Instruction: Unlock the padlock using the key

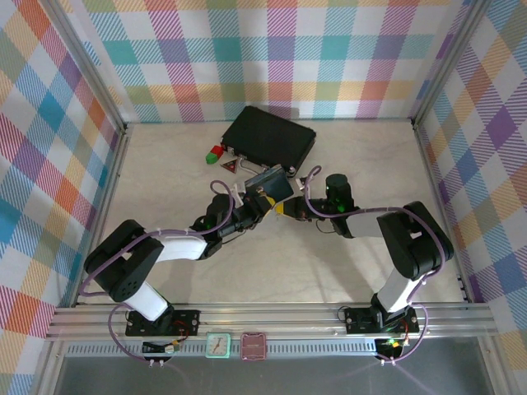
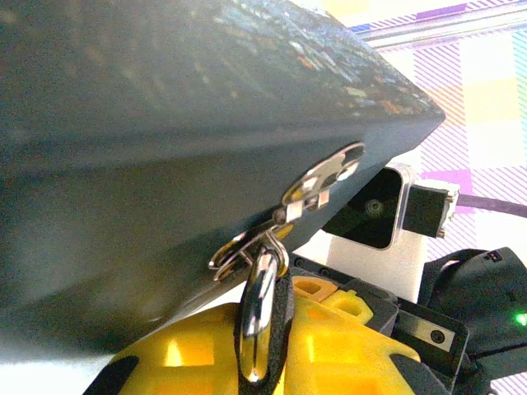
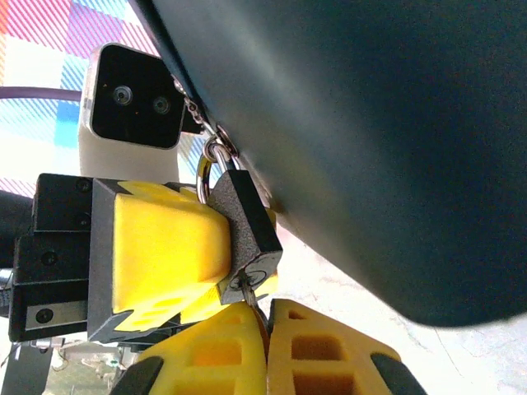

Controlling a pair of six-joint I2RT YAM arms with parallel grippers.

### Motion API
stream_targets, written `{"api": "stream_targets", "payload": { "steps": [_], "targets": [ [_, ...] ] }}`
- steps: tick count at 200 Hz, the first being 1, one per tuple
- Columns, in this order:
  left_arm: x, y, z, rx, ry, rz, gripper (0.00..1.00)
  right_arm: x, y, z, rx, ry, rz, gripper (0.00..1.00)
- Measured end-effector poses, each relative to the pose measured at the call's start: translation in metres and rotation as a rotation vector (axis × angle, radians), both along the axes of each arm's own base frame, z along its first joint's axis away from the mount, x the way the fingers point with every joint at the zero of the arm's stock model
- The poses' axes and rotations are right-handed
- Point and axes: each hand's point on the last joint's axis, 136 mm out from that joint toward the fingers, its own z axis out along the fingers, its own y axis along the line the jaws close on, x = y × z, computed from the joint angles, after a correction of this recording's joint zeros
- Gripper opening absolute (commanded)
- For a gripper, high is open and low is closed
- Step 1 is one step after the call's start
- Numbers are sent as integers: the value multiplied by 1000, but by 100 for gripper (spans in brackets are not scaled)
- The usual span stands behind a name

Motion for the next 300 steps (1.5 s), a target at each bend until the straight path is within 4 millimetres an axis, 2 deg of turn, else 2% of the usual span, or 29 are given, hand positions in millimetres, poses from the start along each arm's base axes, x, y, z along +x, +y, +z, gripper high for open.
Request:
{"api": "stream_targets", "payload": {
  "steps": [13, 31, 43, 62, 80, 101, 118, 205, 240, 271, 300],
  "targets": [
    [-2, 3, 2, 20, 0, 5, 0, -2, 2, 2, 2, 18, -2, 3],
    [-8, 9, 9, 54, -6, 6, 0, -8, 7, 8, 13, 37, -4, 22],
    [-15, 11, 15, 85, -21, -2, 0, -11, 8, 15, 23, 30, -20, 27],
    [-24, 11, 20, 128, -43, -7, 0, -18, 4, 13, 25, 44, -43, 32],
    [-28, 10, 11, 168, -32, -10, 0, -21, 1, 6, 15, 69, -61, 35],
    [-30, 10, -10, 220, 6, -11, 0, -22, -3, -4, -4, 95, -91, 39],
    [-29, 9, -26, 268, 15, -14, 0, -23, -6, -11, -15, 108, -109, 41],
    [-9, 1, -39, 248, -6, 49, 0, -18, -18, -33, -115, 110, -194, 42],
    [-4, -4, -56, 203, 41, 73, 0, -25, -31, -25, -159, 58, -231, 45],
    [0, -7, -53, 146, 52, 91, 0, -31, -38, -26, -183, 51, -243, 46],
    [2, -12, -55, 115, 57, 93, 0, -36, -46, -41, -217, 83, -276, 43]
  ]
}}
